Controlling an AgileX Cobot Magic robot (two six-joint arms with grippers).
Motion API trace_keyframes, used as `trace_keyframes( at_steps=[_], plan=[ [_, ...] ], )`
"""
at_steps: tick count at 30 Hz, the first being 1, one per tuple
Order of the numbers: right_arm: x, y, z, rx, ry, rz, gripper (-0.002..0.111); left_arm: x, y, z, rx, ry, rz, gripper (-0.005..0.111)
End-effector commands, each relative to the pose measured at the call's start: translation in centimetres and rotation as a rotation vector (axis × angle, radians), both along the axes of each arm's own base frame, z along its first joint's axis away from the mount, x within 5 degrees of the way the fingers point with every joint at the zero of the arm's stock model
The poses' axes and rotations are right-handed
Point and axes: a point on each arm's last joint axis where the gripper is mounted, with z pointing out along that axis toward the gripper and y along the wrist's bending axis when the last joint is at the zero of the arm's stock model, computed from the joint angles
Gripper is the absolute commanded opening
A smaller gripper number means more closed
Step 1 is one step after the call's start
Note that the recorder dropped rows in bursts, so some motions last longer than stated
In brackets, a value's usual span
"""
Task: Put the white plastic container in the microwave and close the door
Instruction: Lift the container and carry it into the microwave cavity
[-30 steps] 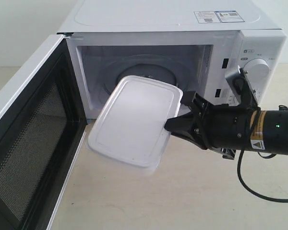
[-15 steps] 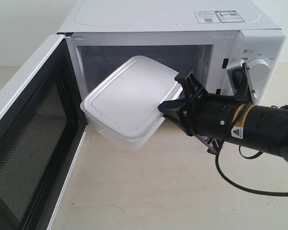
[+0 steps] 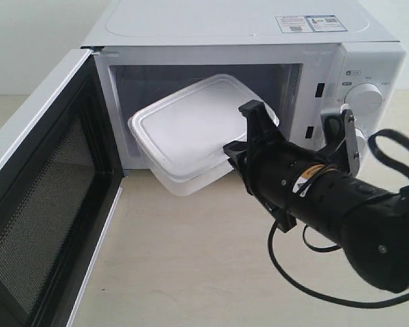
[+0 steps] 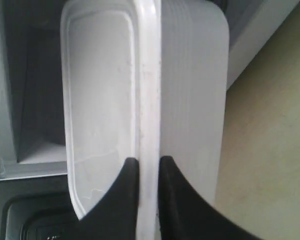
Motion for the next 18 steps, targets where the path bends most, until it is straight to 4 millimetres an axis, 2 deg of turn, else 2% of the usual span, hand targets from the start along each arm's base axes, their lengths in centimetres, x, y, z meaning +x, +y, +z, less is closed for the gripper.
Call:
trace_keyframes(
  at_steps=[1,8,18],
  plan=[
    [0.7,0.9,-0.7,0.049,-0.04,-0.058,0.0,0.0,0.0,-0.1,0.001,-0.001,-0.006,0.004],
    [2.6,2.4,0.3,0.077,-0.099,-0.081,0.0,0.0,0.0,-0.1,0.001,-0.001,-0.006,0.004],
    [4.6,3.6,0.1,0.11,-0.075,-0.166,0.0,0.0,0.0,-0.1,0.001,-0.001,-0.006,0.004]
  ],
)
